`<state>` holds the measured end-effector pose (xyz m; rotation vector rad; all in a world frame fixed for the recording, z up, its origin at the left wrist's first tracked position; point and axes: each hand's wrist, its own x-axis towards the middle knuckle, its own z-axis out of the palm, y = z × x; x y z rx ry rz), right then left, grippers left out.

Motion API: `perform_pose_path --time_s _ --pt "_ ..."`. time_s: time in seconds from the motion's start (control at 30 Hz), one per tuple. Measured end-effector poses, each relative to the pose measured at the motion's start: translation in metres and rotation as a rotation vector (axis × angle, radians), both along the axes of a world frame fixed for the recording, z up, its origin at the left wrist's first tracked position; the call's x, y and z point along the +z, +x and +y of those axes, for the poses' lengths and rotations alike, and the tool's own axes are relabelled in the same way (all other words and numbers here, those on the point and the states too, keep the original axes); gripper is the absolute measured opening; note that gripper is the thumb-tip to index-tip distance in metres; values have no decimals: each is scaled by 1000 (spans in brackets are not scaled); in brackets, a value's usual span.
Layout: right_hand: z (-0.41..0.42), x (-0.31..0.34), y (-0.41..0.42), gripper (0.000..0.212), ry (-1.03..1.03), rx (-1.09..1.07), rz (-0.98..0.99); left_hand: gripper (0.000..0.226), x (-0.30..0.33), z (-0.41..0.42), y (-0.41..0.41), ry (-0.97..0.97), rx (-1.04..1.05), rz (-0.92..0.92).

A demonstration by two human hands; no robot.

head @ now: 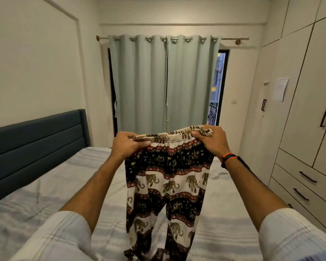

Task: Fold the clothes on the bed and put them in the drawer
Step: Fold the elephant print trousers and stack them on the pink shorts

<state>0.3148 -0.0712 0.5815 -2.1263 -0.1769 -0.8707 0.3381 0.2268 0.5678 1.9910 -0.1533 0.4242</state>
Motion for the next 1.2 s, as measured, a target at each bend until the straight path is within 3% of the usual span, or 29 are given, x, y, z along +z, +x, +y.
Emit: perform_pose_path --time_s 0.07,0.17,0.37,0.57,0.8,1.2 --pt "-10 1 -1 14 -40 -26 29 44 7 2 1 -108 -13 4" --pt "-16 -5 -2 18 -75 -45 74 32 8 0 5 -192 15 -7" --pt "-17 -15 8 30 -23 -107 72 28 3 -19 1 25 124 -96" --pt "-15 -8 13 23 66 -76 42 23 9 -27 3 103 183 -186" --pt "-15 22 17 24 177 -40 -43 27 30 -30 14 92 158 -312" --pt "-23 108 22 28 151 -37 -220 28 121 -41 22 126 170 -450"
